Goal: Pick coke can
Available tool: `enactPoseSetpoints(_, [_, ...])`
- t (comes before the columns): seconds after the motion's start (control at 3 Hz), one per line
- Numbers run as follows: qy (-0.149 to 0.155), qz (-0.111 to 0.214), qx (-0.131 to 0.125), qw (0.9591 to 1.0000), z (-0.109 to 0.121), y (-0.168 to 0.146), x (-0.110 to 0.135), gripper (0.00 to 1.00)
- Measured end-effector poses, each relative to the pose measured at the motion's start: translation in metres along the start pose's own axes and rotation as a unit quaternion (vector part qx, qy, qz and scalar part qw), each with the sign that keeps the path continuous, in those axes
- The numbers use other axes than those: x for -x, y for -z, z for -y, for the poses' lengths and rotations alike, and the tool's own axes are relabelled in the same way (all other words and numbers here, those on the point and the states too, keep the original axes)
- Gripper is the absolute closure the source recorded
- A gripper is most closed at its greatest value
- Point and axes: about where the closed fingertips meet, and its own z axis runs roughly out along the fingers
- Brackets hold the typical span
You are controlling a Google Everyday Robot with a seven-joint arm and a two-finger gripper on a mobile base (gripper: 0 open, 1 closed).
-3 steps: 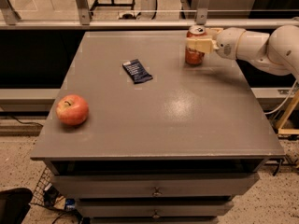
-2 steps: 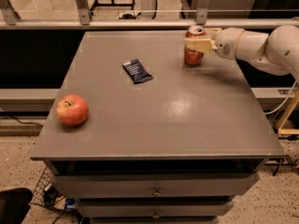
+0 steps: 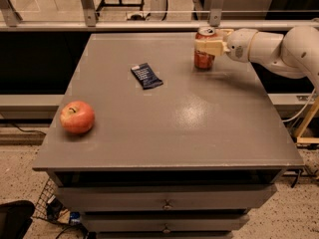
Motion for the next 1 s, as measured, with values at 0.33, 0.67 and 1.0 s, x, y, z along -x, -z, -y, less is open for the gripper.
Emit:
enactPoseSetpoints(0.33, [0.002,-0.001,0.024,0.9997,-0.009,0.003,0.026,1.00])
enactPoseSetpoints(0.67, [0.021,0.002,0.046,0.9987,-0.024,0.014,0.071,1.00])
enactPoseSetpoints(1.0, [0.047,0.010,0.057,0.9972,-0.041,0.025,0.114,1.00])
